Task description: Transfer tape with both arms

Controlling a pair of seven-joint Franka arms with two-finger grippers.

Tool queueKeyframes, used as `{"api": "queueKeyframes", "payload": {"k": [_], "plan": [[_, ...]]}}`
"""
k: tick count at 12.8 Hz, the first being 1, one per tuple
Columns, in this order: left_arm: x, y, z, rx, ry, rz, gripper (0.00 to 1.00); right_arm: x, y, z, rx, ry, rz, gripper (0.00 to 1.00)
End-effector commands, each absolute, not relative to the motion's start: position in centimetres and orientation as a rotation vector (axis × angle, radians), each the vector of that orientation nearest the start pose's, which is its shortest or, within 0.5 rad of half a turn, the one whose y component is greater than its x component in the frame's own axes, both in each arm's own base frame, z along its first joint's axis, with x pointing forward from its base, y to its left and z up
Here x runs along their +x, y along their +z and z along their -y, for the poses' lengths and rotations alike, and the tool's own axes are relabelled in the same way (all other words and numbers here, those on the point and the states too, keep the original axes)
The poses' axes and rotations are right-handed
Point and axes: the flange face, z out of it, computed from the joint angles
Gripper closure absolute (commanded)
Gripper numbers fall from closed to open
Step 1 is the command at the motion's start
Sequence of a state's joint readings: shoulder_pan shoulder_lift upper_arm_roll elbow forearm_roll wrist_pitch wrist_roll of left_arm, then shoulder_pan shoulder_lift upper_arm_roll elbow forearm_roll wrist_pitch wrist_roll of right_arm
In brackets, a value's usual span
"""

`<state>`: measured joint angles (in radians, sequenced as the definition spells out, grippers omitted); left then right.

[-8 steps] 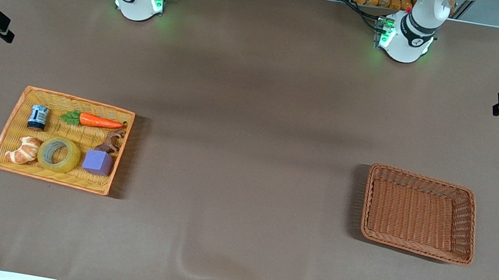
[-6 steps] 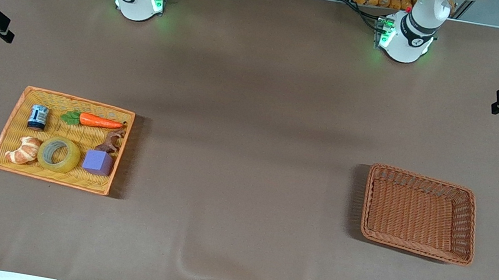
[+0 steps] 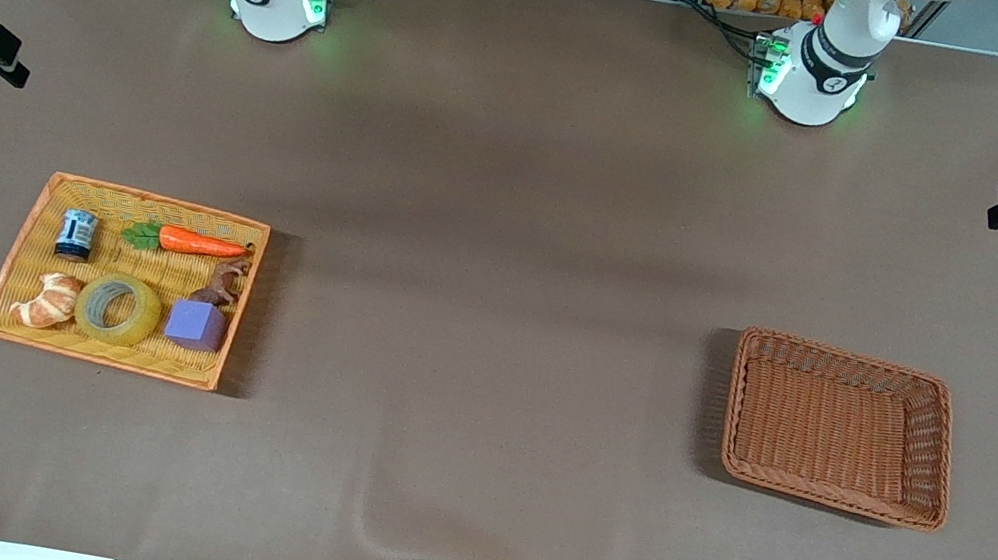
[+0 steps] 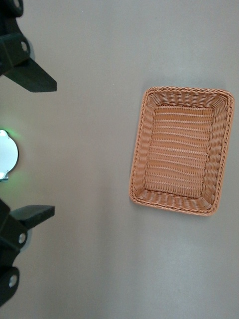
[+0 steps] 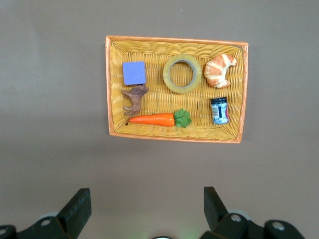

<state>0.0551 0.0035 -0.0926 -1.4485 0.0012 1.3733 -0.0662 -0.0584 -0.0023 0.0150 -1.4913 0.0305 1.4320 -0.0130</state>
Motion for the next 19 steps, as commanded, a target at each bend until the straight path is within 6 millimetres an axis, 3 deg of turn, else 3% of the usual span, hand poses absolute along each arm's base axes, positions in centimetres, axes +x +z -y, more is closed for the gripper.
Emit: {"api": "queueKeyframes", "payload": {"k": [1, 4, 7, 9, 10, 12, 15, 17, 19], "plan": [[53.5, 65.5, 1.8, -3.123, 0.16, 0.093, 0.0, 55.3, 63.2, 1.7, -3.073, 0.134, -0.055, 0.0], [53.7, 65.3, 2.2, -3.122, 0.155, 0.079, 0.0, 59.4, 55.8, 1.2, -3.06, 0.272, -0.021, 0.0], [54.2, 64.9, 2.7, -3.125, 0.15, 0.064, 0.0, 62.0, 47.7, -1.5, -3.049, 0.466, 0.051, 0.0], [54.5, 64.4, 2.9, -3.122, 0.161, 0.057, 0.0, 63.4, 43.1, -4.0, -3.051, 0.526, 0.113, 0.0], [54.7, 63.9, 3.4, -3.121, 0.178, 0.043, 0.0, 64.2, 41.0, -4.3, -3.062, 0.518, 0.125, 0.0], [54.8, 63.7, 3.4, -3.108, 0.183, 0.04, 0.0, 66.2, 37.9, -3.7, -3.085, 0.408, 0.179, 0.0], [54.9, 63.4, 3.4, -3.107, 0.192, 0.04, 0.0, 67.1, 35.9, -2.4, -3.123, 0.395, 0.723, 0.0], [55.1, 62.9, 3.6, -3.106, 0.207, 0.035, 0.0, 66.8, 33.4, -1.1, -3.09, 0.421, 0.778, 0.0], [55.0, 62.5, 3.6, -3.105, 0.218, 0.035, 0.0, 67.1, 32.1, -1.2, -3.076, 0.335, 0.878, 0.0]]}}
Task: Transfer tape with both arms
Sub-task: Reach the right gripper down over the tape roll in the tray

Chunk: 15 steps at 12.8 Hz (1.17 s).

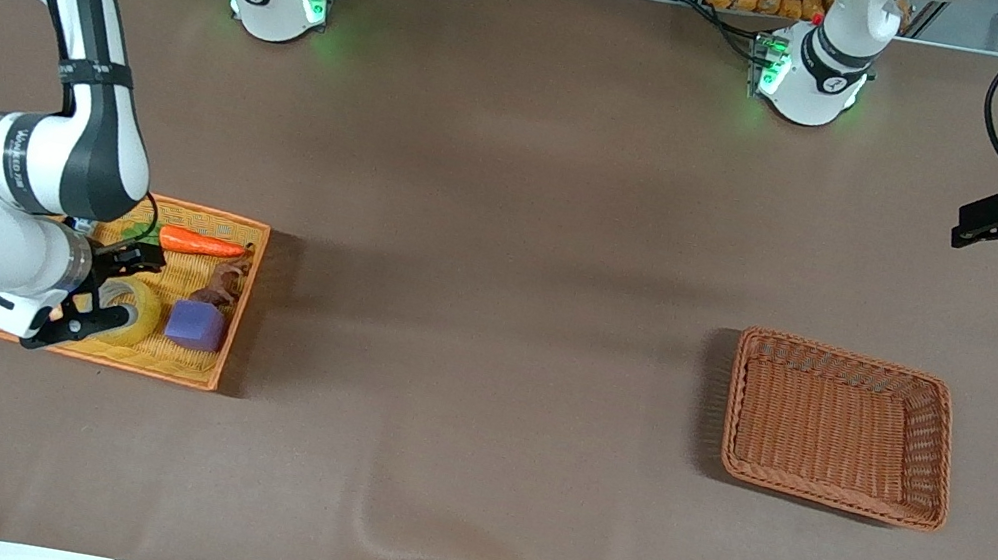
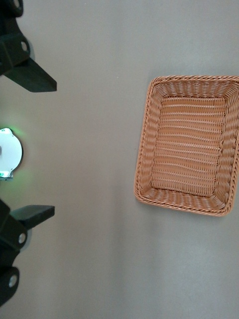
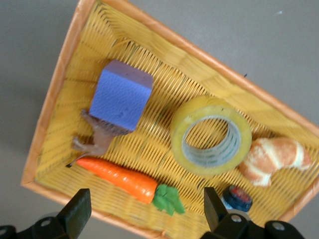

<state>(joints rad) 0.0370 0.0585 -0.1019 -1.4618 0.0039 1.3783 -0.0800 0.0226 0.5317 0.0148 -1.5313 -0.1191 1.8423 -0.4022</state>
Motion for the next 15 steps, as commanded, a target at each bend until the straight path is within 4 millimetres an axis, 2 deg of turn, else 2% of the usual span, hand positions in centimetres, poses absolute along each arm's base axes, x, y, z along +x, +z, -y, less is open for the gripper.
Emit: {"api": "queueKeyframes", "payload": {"k": [1, 4, 6, 10, 13, 15], "plan": [[55.1, 62.4, 3.7, -3.104, 0.223, 0.035, 0.0, 67.4, 31.0, -0.9, -3.038, 0.273, 1.012, 0.0], [55.4, 61.7, 4.3, -3.101, 0.229, 0.018, 0.0, 66.6, 27.7, 0.2, -2.978, 0.168, 1.198, 0.0], [55.5, 61.6, 4.4, -3.099, 0.234, 0.016, 0.0, 66.2, 25.5, 1.7, -2.974, 0.165, 1.195, 0.0], [55.4, 61.7, 4.7, -3.096, 0.23, 0.007, 0.0, 66.4, 24.6, 4.5, -2.971, 0.128, 1.207, 0.0], [55.3, 61.4, 4.7, -3.095, 0.24, 0.004, 0.0, 66.4, 24.4, 4.7, -2.987, 0.098, 1.181, 0.0], [55.3, 61.4, 4.6, -3.096, 0.24, 0.006, 0.0, 66.3, 25.8, 3.8, -2.964, 0.139, 1.068, 0.0]]}}
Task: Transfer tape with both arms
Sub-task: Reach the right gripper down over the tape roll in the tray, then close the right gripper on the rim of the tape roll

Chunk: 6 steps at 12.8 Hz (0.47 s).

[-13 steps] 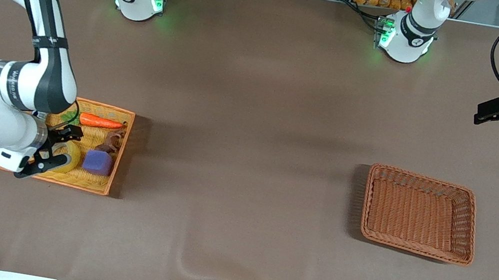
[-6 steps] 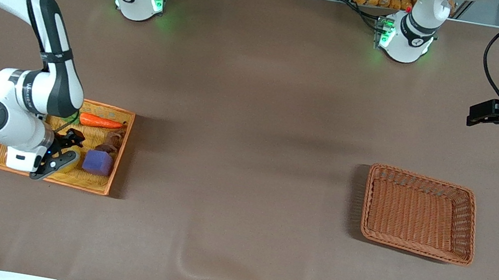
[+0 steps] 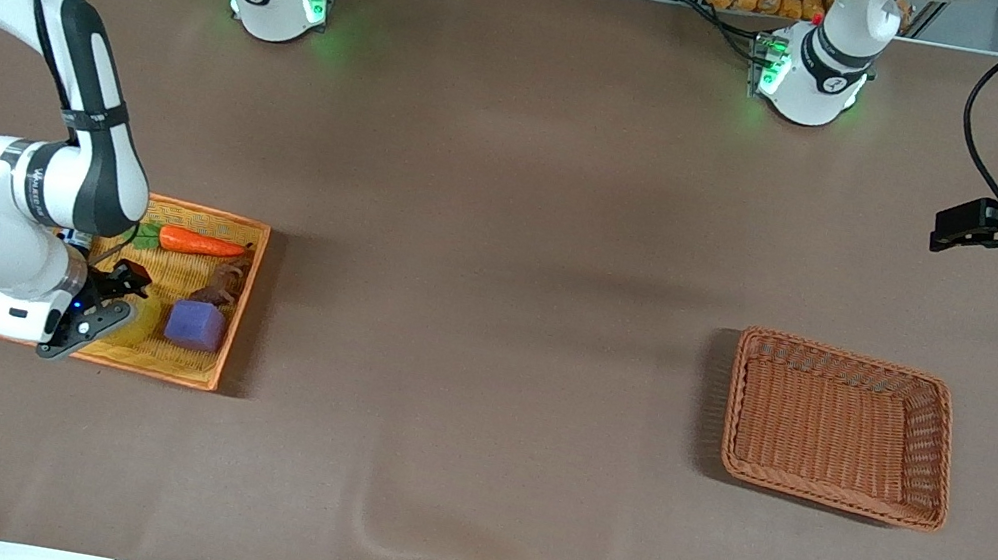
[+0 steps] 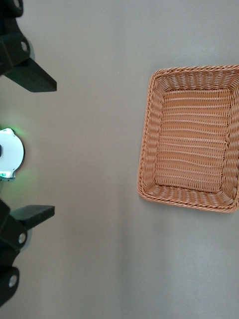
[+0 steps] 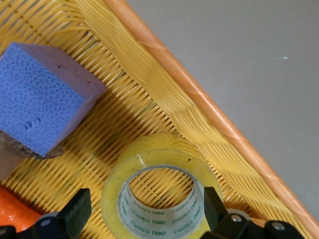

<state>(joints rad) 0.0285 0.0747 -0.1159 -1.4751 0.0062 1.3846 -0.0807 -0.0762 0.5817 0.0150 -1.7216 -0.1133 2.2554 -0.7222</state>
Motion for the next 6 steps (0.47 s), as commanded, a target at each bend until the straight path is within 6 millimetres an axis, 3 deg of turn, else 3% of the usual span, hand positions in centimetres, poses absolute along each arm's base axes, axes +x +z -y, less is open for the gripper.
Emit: {"api": "queueKeyframes", "payload": {"k": [1, 6], "plan": [[55.2, 61.6, 4.6, -3.096, 0.233, 0.009, 0.0, 66.8, 27.3, 3.5, -2.938, 0.149, 1.011, 0.0], [55.1, 61.8, 4.5, -3.098, 0.224, 0.011, 0.0, 65.9, 23.7, 4.0, -2.888, 0.213, 0.955, 0.0]]}}
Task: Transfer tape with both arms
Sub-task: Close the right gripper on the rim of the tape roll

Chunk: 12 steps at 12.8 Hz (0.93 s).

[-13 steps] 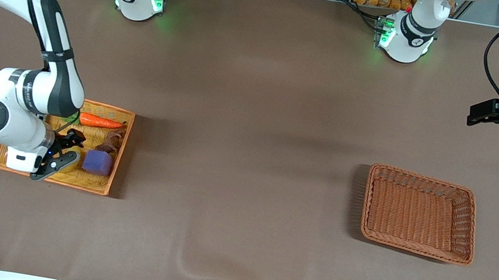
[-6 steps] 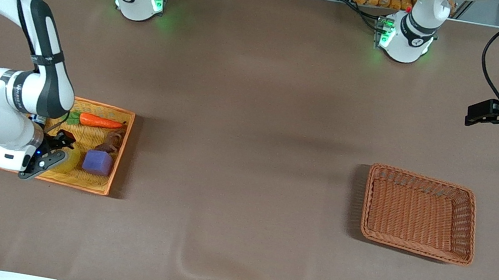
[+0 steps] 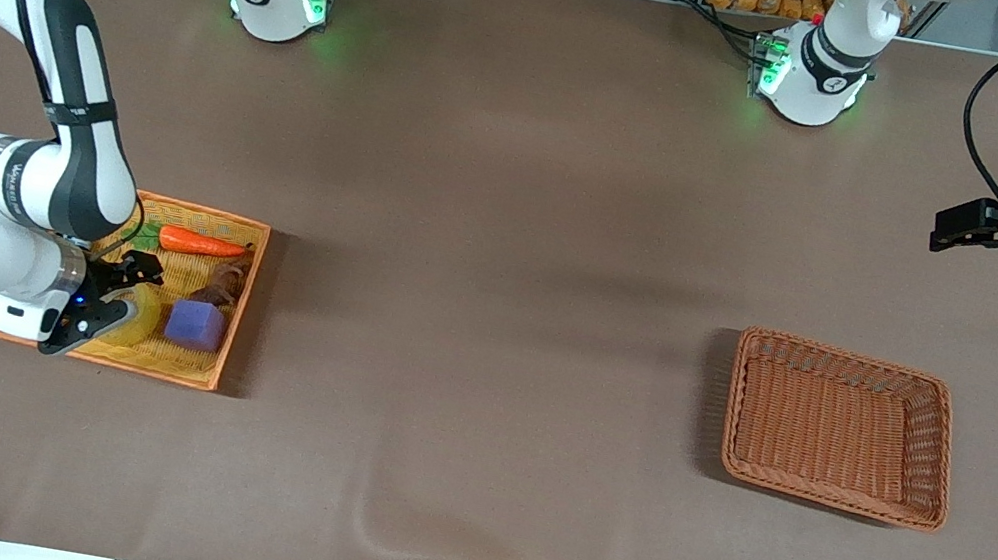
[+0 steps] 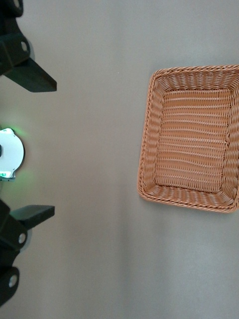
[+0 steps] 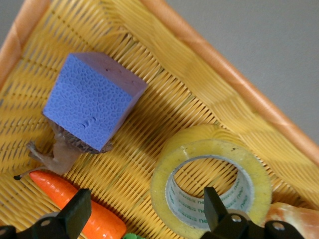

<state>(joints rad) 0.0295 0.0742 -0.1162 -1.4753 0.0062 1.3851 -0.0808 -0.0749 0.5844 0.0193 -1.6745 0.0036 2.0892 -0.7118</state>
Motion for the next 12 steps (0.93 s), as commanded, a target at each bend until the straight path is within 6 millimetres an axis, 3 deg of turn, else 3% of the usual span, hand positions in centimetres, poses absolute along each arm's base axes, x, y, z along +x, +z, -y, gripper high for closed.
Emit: {"api": "queueKeyframes", "payload": {"k": [1, 5, 6, 7, 8, 12], "plan": [[55.1, 61.8, 4.5, -3.099, 0.212, 0.011, 0.0, 66.0, 23.2, 4.0, -2.892, 0.202, 0.956, 0.0], [55.5, 61.7, 4.5, -3.103, 0.184, 0.013, 0.0, 65.2, 18.7, 6.1, -2.847, 0.238, 0.817, 0.0], [55.5, 61.8, 4.4, -3.104, 0.181, 0.013, 0.0, 65.2, 18.5, 6.1, -2.824, 0.224, 0.801, 0.22], [55.5, 61.8, 4.4, -3.104, 0.181, 0.013, 0.0, 65.2, 18.5, 5.9, -2.821, 0.223, 0.806, 0.75], [55.5, 61.8, 4.3, -3.104, 0.181, 0.015, 0.0, 65.2, 18.5, 5.9, -2.822, 0.222, 0.8, 1.0], [55.5, 61.6, 4.4, -3.103, 0.184, 0.013, 0.0, 65.3, 18.9, 5.9, -2.824, 0.22, 0.791, 1.0]]}}
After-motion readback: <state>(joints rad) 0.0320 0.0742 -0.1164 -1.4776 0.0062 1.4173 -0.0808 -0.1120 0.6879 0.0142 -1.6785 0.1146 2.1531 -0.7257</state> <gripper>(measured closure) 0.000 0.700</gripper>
